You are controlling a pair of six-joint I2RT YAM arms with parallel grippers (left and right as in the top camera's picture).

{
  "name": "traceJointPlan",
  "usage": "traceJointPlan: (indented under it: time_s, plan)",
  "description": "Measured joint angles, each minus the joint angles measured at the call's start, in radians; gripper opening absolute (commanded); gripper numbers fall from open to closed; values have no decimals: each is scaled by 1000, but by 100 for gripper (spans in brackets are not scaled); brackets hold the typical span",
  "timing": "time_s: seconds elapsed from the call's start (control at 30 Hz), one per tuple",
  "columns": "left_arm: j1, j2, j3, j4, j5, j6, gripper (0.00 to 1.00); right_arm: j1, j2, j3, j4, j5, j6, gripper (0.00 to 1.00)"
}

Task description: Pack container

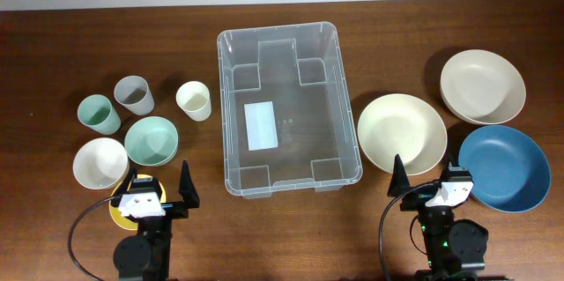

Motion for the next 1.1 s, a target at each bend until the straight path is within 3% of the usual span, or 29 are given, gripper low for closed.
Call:
traceJointPlan:
  time_s: [0.17, 0.33, 0.6, 0.9, 1.1]
  plan:
    - [0, 9, 26, -27, 17, 0, 100, 0, 5, 20, -53, 23, 78, 99]
    - [0, 105, 175, -53, 12, 0, 100, 0, 92, 126, -134, 57, 138, 99]
    - [0, 467, 537, -243, -10, 0, 99, 0, 482, 512, -351, 74, 167, 99]
    - [0, 858, 957, -677, -10, 0, 99, 0, 980, 977, -811, 72, 168, 99]
    - [0, 956, 1054, -737, -10, 0, 99, -2, 1153, 1067, -881, 35, 173, 99]
